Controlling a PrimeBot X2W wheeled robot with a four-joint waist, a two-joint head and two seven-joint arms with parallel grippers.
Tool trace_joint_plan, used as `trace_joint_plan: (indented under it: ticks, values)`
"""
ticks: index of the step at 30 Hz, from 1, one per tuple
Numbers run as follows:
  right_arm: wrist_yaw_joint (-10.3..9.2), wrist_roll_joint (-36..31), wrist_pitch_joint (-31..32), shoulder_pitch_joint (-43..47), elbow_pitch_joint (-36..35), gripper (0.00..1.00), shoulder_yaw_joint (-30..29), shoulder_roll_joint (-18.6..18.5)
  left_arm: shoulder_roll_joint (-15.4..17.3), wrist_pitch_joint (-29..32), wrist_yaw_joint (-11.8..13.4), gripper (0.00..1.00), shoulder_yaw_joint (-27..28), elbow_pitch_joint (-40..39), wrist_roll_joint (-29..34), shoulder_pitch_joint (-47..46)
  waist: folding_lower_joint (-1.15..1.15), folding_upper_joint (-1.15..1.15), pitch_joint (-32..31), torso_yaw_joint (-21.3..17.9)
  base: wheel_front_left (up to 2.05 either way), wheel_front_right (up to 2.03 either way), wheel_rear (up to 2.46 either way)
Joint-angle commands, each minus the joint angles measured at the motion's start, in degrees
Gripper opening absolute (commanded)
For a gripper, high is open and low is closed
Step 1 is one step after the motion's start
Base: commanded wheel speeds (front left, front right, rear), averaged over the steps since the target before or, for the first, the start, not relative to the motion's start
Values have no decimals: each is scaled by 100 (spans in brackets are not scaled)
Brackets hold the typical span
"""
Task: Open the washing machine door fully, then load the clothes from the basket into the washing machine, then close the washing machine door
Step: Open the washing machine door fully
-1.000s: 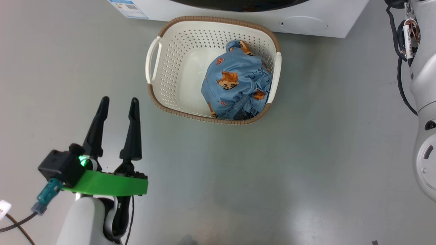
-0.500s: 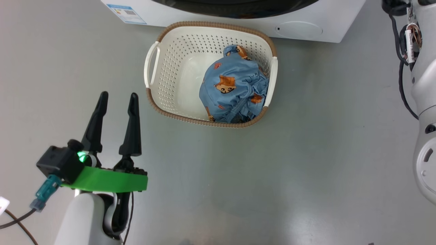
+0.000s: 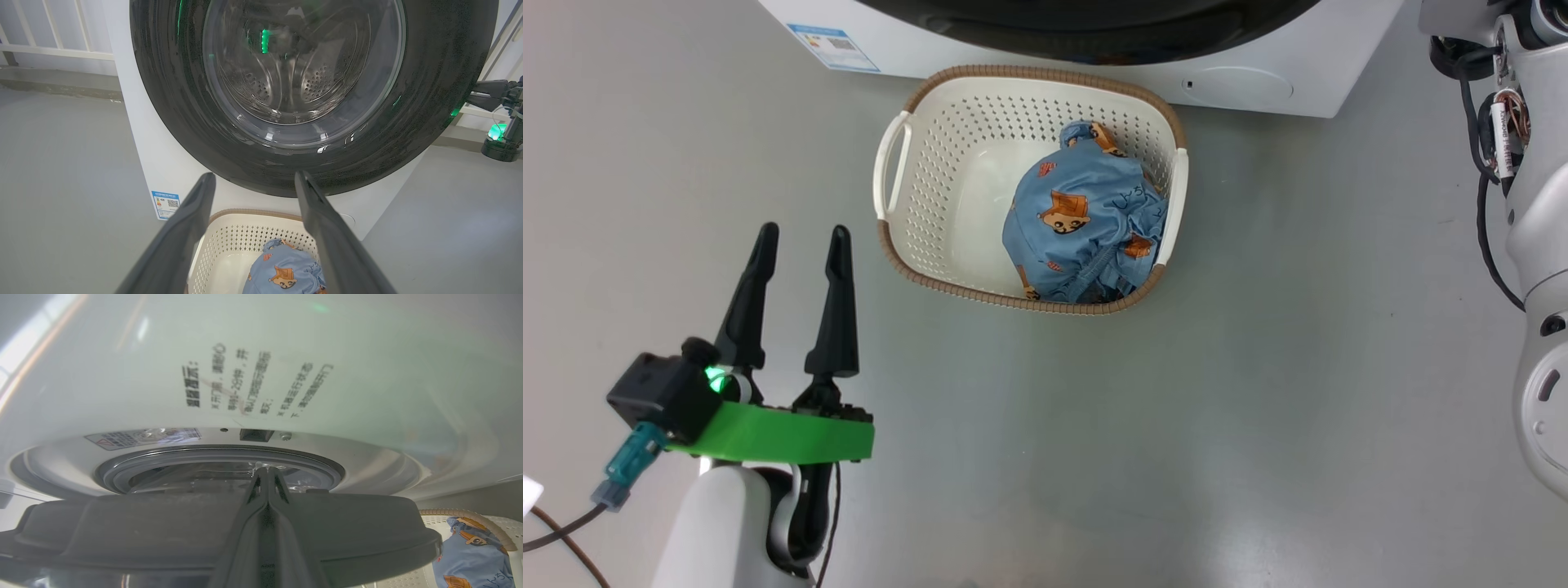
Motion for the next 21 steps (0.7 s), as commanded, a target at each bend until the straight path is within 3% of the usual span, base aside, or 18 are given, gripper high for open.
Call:
trace_joint_plan:
  ticks: [1, 21]
  values:
    - [9, -36, 180, -108, -44, 0, 65, 321, 137, -46, -17, 100, 196, -131, -19, 58, 0, 0, 8, 8, 0, 0, 0]
    - [9, 89, 1514, 451, -591, 0, 223, 377, 137, -46, -17, 100, 256, -195, 85, 89, 0, 0, -237, -123, 0, 0, 0]
